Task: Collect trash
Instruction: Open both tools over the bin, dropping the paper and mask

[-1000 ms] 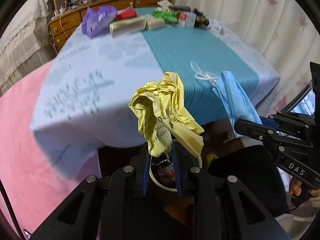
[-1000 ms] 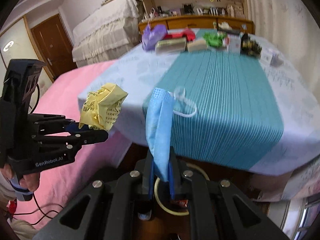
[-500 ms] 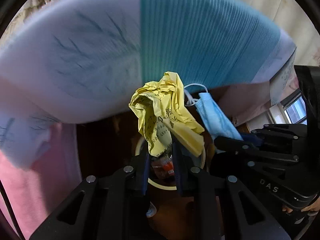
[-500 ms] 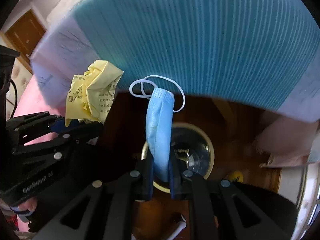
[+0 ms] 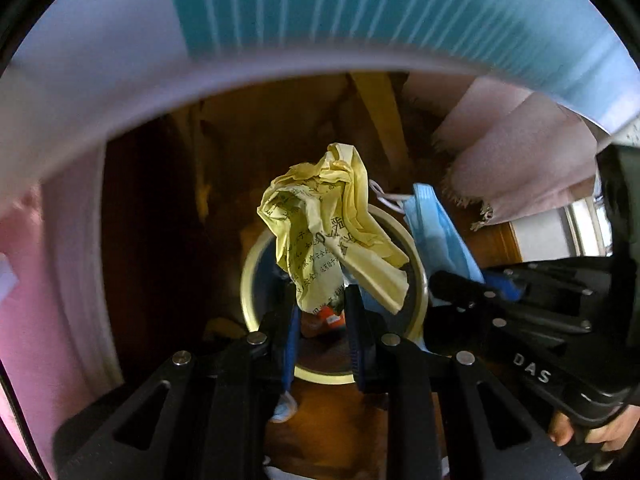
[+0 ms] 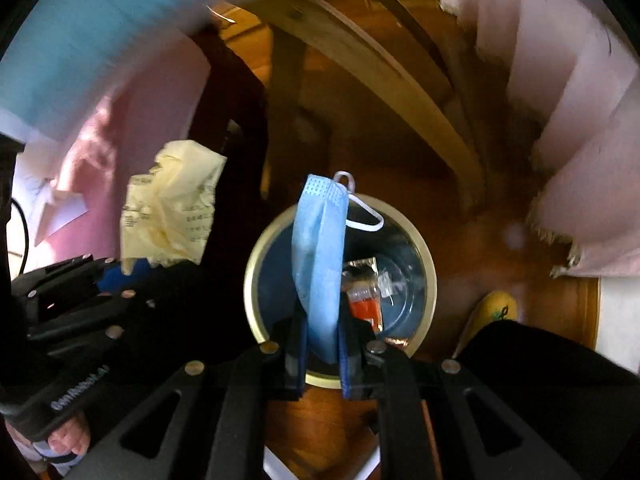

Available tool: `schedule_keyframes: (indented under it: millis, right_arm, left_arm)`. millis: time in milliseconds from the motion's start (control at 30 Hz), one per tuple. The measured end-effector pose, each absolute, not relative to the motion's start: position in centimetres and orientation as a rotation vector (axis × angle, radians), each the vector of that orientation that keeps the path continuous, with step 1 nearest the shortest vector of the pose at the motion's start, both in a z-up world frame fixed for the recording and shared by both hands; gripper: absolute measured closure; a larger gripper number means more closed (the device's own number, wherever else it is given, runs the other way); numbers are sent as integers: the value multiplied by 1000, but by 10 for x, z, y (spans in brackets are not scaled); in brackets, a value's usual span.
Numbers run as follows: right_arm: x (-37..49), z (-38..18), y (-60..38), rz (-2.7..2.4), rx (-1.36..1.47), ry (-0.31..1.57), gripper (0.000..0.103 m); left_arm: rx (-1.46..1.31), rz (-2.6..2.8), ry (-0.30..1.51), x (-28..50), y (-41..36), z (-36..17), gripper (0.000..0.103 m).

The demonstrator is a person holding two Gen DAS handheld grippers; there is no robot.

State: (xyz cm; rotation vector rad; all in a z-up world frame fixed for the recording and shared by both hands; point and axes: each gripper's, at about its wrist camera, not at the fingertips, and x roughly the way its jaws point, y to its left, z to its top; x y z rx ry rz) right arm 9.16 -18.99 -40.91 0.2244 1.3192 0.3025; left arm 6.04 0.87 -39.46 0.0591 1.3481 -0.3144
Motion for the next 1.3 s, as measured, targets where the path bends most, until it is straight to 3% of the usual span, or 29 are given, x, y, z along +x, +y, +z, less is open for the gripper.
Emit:
schedule_keyframes:
  millis: [533, 667, 733, 800, 933, 1300]
  right_arm:
    - [108, -445, -196, 237, 289, 1407, 88]
    - [108, -446, -195, 240, 287, 1412, 85]
    - [108, -446, -195, 239, 282, 1410, 78]
    - [107, -447, -195, 240, 282, 1407, 72]
    - [106, -448, -193, 243, 274, 1408, 61]
    - [106, -446, -191, 252, 271, 1409, 60]
  left_arm:
    - [-28, -279, 1475, 73, 16, -426, 82]
    - [-32, -269, 1481, 72, 15, -427, 73]
    - [-28, -262, 1479, 71, 16, -427, 54]
    - [-24, -249, 1472, 70, 17, -427, 45]
    - [-18, -228, 1464, 69, 19, -425, 42]
    - [-27, -194, 1460, 71, 24, -429, 41]
